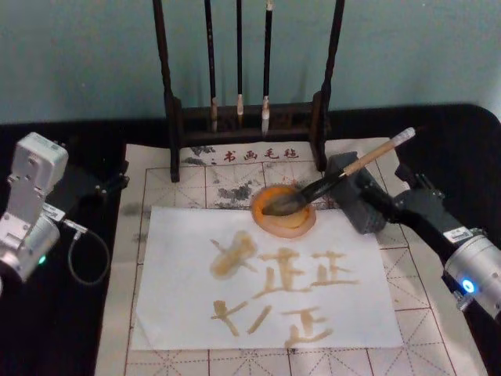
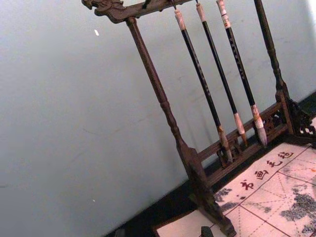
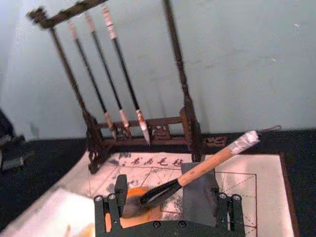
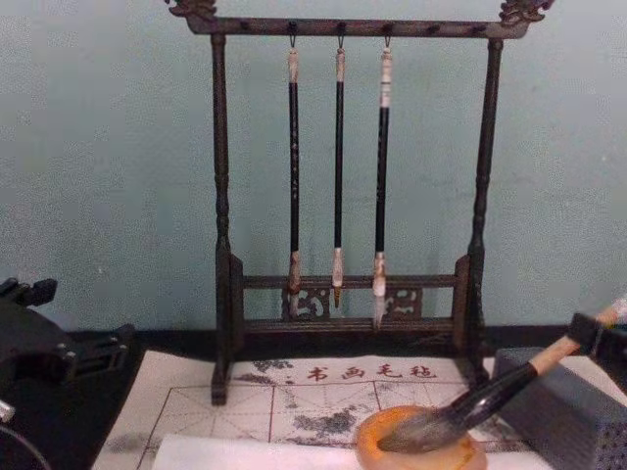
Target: Pick up the brush from the inkstone, write on the paper, then place the brush back to its original position.
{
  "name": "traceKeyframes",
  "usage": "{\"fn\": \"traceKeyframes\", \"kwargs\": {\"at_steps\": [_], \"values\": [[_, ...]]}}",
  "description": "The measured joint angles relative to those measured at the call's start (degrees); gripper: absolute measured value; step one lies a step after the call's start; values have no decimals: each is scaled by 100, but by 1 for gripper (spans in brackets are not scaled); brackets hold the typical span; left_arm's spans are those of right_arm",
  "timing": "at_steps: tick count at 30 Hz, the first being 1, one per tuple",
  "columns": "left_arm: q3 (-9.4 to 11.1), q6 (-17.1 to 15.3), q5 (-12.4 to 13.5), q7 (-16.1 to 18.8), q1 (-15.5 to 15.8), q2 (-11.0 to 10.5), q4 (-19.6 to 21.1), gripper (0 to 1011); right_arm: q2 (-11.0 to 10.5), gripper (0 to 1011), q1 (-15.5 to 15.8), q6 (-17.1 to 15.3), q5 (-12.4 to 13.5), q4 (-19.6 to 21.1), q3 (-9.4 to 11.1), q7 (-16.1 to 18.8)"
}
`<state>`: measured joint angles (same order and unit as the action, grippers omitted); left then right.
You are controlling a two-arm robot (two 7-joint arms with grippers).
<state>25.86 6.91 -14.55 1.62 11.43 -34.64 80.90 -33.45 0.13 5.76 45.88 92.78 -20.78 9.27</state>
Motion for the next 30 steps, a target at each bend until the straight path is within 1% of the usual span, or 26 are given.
{"fn": "traceKeyframes", "kwargs": {"at_steps": [2,3,7,9,15,18,30], "values": [[0,0,0,0,0,0,0,1001,-31,1002,-12,74,-166,-47,-42,66],[0,0,0,0,0,0,0,1001,-57,1002,-23,139,-321,-98,-79,119],[0,0,0,0,0,0,0,1001,-97,1002,-42,224,-587,-182,-136,187],[0,0,0,0,0,0,0,1001,-105,1002,-66,284,-825,-262,-178,212],[0,0,0,0,0,0,0,1001,-89,1002,-104,286,-1111,-376,-205,217],[0,0,0,0,0,0,0,1001,-69,1002,-110,269,-1169,-395,-205,217],[0,0,0,0,0,0,0,1001,-72,1002,-109,260,-1142,-384,-198,214]]}}
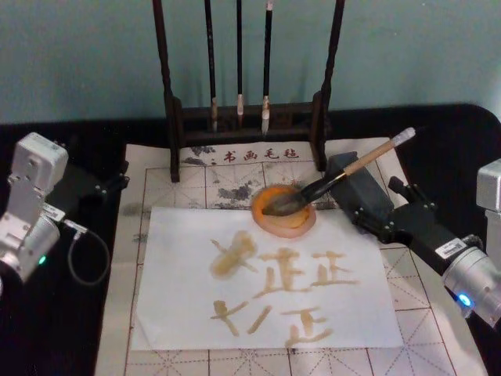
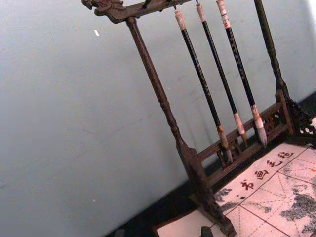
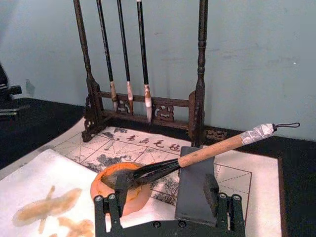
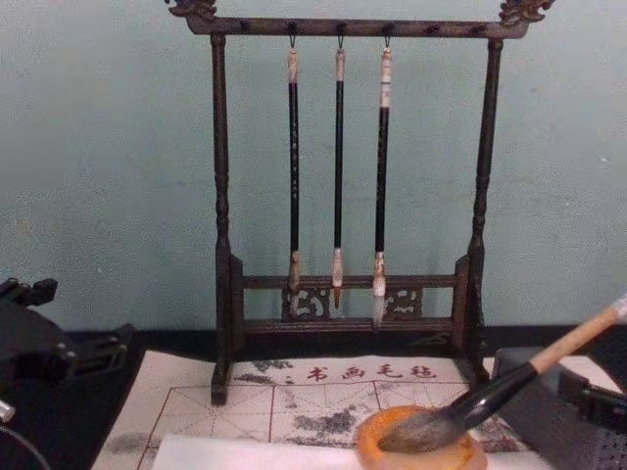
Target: Pick up the brush from the inkstone, write on the paper, then place the brush back to its original position.
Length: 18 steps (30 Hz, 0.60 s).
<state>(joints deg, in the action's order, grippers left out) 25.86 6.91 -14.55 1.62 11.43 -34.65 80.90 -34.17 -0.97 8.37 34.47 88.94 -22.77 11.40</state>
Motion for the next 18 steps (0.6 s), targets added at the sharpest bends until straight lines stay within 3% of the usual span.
{"fn": "traceKeyframes", "kwargs": {"at_steps": [18], "values": [[0,0,0,0,0,0,0,1001,-2,1002,4,-7,30,12,5,-6]]}}
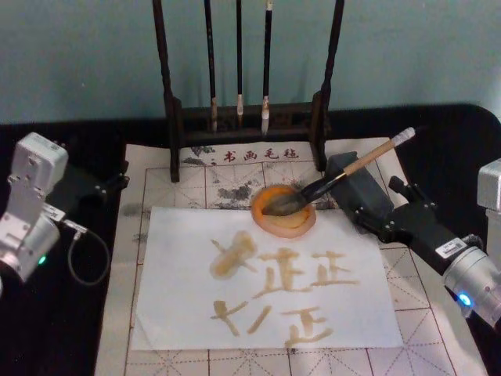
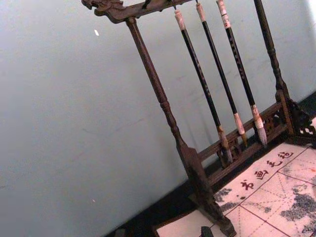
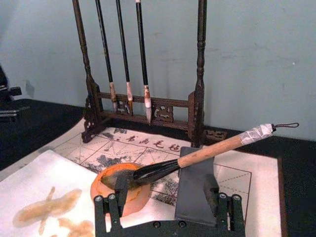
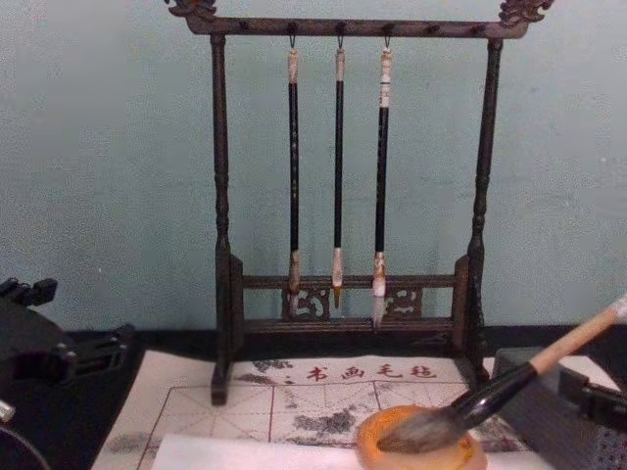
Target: Pick up the brush from the inkstone, write on the paper, then place the brush back to its original position.
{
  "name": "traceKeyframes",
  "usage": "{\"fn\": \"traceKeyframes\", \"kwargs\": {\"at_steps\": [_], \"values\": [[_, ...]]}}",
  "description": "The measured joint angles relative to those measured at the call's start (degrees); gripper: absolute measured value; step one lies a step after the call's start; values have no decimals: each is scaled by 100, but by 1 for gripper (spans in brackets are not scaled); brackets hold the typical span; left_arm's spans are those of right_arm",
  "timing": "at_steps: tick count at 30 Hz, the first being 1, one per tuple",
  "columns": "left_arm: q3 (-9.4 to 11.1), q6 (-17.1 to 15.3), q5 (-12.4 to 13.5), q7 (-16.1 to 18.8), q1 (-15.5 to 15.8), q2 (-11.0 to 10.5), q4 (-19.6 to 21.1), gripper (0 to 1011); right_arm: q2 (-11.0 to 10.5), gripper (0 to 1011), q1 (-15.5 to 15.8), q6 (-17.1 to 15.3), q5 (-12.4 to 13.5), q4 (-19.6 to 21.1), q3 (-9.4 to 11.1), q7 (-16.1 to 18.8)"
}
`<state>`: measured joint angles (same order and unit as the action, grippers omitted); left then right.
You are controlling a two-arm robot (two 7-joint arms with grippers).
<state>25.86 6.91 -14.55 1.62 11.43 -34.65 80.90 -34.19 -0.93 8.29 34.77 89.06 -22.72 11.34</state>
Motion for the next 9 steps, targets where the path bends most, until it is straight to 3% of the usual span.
{"fn": "traceKeyframes", "kwargs": {"at_steps": [9], "values": [[0,0,0,0,0,0,0,1001,0,1002,0,0,7,2,-1,-2]]}}
